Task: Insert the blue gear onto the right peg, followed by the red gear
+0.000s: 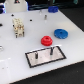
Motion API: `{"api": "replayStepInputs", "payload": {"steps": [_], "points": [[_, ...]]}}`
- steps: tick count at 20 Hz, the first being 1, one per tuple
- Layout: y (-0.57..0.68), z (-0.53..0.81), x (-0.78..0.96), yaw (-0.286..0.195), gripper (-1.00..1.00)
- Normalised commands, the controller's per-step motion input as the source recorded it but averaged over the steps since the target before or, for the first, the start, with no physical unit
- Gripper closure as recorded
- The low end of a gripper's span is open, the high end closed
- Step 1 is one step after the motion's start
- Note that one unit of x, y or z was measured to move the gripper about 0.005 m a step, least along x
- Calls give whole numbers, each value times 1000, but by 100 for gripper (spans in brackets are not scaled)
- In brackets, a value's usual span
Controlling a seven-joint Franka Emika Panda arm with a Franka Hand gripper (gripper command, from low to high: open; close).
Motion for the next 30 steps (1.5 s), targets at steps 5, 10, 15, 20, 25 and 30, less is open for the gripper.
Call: {"api": "replayStepInputs", "payload": {"steps": [5, 10, 15, 20, 25, 30], "points": [[442, -434, -58, 0, -100], [248, -539, -102, 0, -100], [105, -589, -181, 0, -100], [-25, -567, -304, 0, -100], [-69, -521, -285, 0, -100], [-143, -431, -275, 0, -100]]}}
